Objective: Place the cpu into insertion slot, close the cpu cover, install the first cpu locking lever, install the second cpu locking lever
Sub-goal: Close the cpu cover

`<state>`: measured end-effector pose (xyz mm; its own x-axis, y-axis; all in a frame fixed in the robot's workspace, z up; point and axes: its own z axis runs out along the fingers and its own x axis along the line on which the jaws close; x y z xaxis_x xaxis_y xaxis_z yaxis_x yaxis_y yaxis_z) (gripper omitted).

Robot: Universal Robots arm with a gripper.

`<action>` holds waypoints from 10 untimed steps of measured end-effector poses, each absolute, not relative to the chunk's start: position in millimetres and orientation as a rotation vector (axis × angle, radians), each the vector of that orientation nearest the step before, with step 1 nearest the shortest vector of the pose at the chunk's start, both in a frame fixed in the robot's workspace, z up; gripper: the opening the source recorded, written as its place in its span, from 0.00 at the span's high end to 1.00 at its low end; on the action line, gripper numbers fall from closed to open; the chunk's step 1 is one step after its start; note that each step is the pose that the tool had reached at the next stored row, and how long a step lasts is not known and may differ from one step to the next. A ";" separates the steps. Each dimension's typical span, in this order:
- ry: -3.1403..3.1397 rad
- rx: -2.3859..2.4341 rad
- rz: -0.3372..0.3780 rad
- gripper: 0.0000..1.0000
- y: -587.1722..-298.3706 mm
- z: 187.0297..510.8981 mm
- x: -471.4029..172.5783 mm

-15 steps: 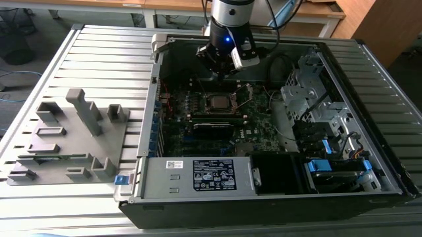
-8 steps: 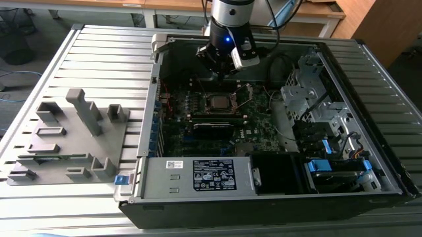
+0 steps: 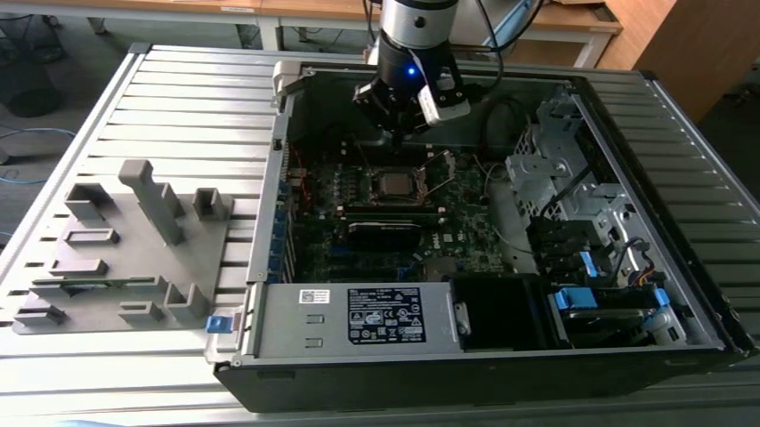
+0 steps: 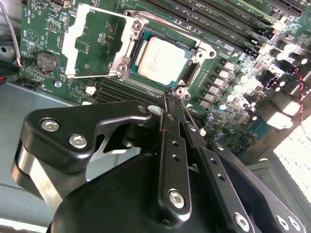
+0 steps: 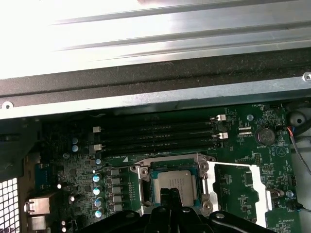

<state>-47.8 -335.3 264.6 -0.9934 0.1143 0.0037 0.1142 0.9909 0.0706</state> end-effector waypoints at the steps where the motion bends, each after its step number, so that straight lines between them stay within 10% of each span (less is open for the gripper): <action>1: 3.134 0.180 0.111 0.89 -335.3 264.5 -47.8; 10: 3.134 0.176 0.111 0.89 -335.3 266.2 -47.8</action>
<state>-47.8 -335.3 266.2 -0.9937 0.1118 0.0037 0.1118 0.9912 0.0706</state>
